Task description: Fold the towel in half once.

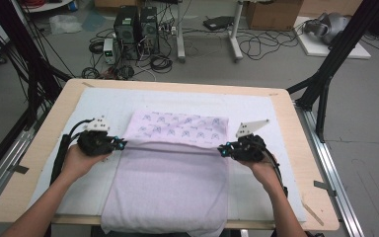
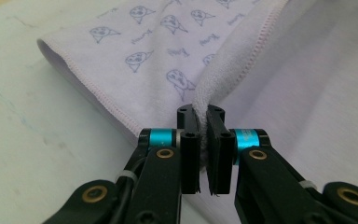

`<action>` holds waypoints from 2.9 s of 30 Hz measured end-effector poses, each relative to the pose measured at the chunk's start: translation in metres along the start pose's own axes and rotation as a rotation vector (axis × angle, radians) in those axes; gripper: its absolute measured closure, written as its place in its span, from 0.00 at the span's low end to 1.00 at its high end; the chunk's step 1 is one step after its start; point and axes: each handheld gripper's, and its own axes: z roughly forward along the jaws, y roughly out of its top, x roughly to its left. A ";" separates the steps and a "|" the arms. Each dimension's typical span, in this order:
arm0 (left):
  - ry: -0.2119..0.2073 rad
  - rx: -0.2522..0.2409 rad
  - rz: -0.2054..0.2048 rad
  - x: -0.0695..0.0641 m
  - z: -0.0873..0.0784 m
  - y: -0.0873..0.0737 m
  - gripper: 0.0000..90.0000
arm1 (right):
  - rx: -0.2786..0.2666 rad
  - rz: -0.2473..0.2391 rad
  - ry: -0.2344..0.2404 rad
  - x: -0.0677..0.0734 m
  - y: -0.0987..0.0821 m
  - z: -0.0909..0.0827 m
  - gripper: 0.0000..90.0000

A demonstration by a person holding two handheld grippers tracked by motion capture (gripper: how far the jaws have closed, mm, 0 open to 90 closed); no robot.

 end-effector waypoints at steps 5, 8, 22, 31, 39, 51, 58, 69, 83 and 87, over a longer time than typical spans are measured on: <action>-0.062 0.005 0.005 -0.023 -0.008 -0.028 0.71 | -0.017 -0.026 0.109 0.032 -0.020 -0.006 0.85; -0.052 0.010 -0.009 -0.020 -0.007 -0.029 0.61 | -0.044 -0.012 0.117 0.034 -0.025 -0.005 0.74; -0.063 0.060 0.049 -0.022 0.023 -0.036 0.76 | 0.097 -0.043 0.033 0.029 -0.035 0.028 0.69; -0.074 0.019 0.042 -0.030 -0.003 -0.028 0.98 | 0.065 -0.066 0.074 0.034 -0.033 0.020 0.97; -0.031 -0.015 0.052 -0.032 -0.015 -0.015 0.63 | 0.007 -0.050 0.069 0.031 -0.018 -0.001 0.78; 0.104 -0.044 -0.094 0.040 0.035 0.028 0.68 | 0.061 0.072 -0.098 -0.056 0.011 0.024 0.58; 0.136 0.015 -0.170 0.081 0.068 0.045 0.55 | 0.084 0.124 -0.170 -0.091 0.019 0.040 0.41; 0.151 0.055 -0.195 0.101 0.097 0.034 0.89 | 0.092 0.160 -0.077 -0.114 0.000 0.062 0.90; 0.407 -0.151 -0.223 0.127 0.036 0.099 0.77 | -0.001 0.065 -0.318 -0.145 0.116 0.027 0.76; 0.365 -0.100 -0.197 0.132 0.034 0.097 0.66 | 0.045 0.096 -0.296 -0.150 0.108 0.037 0.66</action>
